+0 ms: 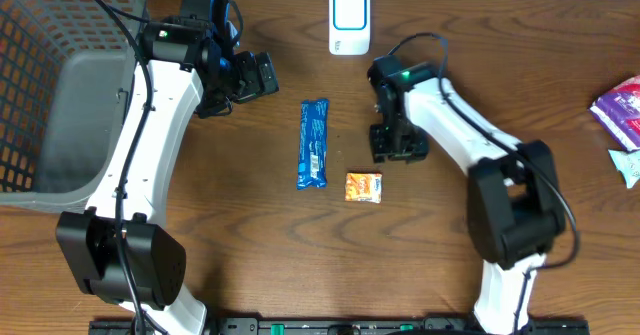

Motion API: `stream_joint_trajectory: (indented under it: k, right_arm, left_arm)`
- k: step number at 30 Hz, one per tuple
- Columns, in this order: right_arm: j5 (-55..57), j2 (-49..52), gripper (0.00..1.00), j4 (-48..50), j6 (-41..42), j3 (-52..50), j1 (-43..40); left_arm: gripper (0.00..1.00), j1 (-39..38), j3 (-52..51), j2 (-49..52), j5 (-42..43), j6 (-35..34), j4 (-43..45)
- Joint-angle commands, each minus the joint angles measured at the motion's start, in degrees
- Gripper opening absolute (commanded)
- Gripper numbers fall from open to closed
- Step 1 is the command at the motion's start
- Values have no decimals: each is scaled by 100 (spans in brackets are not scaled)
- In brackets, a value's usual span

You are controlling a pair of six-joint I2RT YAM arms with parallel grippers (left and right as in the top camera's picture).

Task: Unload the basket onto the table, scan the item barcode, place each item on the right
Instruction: 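Reach the right gripper to the orange tissue pack and grasp it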

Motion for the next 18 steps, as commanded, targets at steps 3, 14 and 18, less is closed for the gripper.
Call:
stream_joint_trajectory:
  k: [3,14,18]
  right_arm:
    - [-22,-623,54,243,-1189,59,57]
    - [-2035,-170,43,321,-4011,-20,7]
    - [-2555,127,44,348,-4297,-140,-2]
  left_arm:
    - [98,20,28,13,-79,57,-11]
    - [98,20,28,13,-81,57,-11]
    - [98,20,28,13,-79,57,-13]
